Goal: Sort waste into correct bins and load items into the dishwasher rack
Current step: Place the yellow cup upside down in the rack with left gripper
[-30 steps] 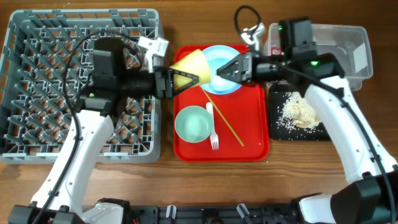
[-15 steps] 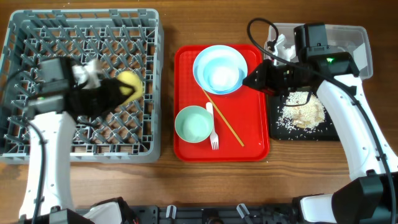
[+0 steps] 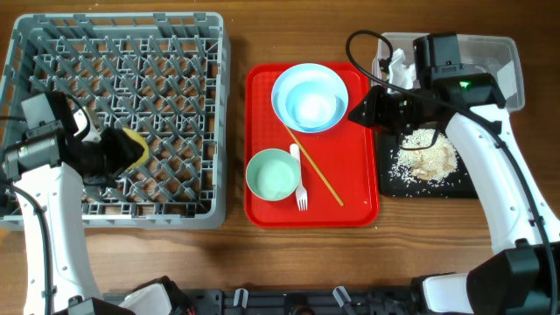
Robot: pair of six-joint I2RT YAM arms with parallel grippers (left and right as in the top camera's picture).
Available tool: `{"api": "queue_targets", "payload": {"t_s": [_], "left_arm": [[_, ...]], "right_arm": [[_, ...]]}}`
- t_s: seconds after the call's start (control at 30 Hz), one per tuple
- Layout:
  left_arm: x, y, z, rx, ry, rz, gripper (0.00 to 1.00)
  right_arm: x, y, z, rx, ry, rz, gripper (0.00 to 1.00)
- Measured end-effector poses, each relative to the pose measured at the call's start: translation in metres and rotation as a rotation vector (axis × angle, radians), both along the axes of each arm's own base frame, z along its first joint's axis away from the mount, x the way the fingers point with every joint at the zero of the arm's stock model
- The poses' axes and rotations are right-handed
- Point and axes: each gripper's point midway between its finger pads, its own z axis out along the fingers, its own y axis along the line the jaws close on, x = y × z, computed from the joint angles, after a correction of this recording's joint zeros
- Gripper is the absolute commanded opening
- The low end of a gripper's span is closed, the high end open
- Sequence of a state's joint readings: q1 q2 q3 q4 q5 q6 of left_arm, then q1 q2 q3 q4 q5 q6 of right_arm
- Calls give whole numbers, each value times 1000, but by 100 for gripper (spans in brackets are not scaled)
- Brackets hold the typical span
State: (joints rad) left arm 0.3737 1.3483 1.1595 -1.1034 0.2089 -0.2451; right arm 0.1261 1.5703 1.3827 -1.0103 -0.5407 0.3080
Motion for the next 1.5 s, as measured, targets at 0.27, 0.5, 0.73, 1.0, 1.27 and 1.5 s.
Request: {"api": "queue_targets", "payload": {"t_s": [0.27,0.5,0.73,1.0,1.27,1.5], "left_arm": [[-4,3,-2,19,20,7,53],[-4,4,-4,19,29,7,55],[12,-5,-14,20,27,-41,55],[23,-13,-27,18,48,-79,57],[22,-8,-34,40,75,-74,100],[22,-7,-34,41,76,-68,100]], "right_arm": [[0,-1,-1,-4,3,-1,25],[-1,-1,-1,-4,3,-1,25],[-2,-1,-1,-5,8,-1,25],[-3,-1,-1,-5,14,-1,25],[-4,-1,-2,-6,18,-1,26],[-6,-1,-3,-8,31,-1,27]]}}
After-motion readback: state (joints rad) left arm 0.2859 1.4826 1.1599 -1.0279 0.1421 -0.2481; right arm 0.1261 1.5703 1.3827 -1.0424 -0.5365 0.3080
